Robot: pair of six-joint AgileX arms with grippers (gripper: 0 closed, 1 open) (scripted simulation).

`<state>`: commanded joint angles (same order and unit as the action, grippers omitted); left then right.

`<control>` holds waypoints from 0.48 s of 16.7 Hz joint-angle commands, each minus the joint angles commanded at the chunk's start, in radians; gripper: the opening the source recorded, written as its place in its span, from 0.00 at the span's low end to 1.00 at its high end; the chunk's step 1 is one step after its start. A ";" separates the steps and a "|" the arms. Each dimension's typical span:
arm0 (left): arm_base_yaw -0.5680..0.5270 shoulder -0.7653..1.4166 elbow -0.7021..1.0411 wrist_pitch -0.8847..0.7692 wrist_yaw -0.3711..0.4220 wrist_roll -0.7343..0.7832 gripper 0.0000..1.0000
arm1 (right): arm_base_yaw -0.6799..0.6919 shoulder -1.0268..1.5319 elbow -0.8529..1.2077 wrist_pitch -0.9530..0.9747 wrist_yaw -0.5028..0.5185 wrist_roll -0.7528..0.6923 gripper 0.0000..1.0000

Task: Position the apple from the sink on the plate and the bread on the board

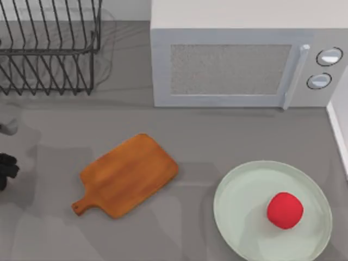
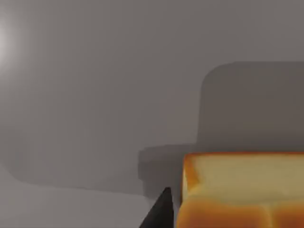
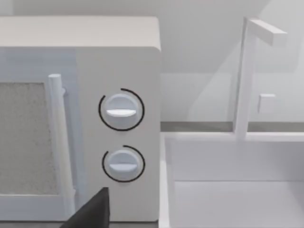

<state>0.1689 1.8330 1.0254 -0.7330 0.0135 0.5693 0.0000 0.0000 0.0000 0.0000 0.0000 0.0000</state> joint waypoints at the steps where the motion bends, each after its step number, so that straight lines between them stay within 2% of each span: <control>1: 0.001 -0.012 0.021 -0.024 0.000 -0.001 0.00 | 0.000 0.000 0.000 0.000 0.000 0.000 1.00; 8: -0.004 -0.114 0.200 -0.347 0.000 -0.003 0.00 | 0.000 0.000 0.000 0.000 0.000 0.000 1.00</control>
<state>0.1653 1.7191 1.2258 -1.0798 0.0130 0.5664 0.0000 0.0000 0.0000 0.0000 0.0000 0.0000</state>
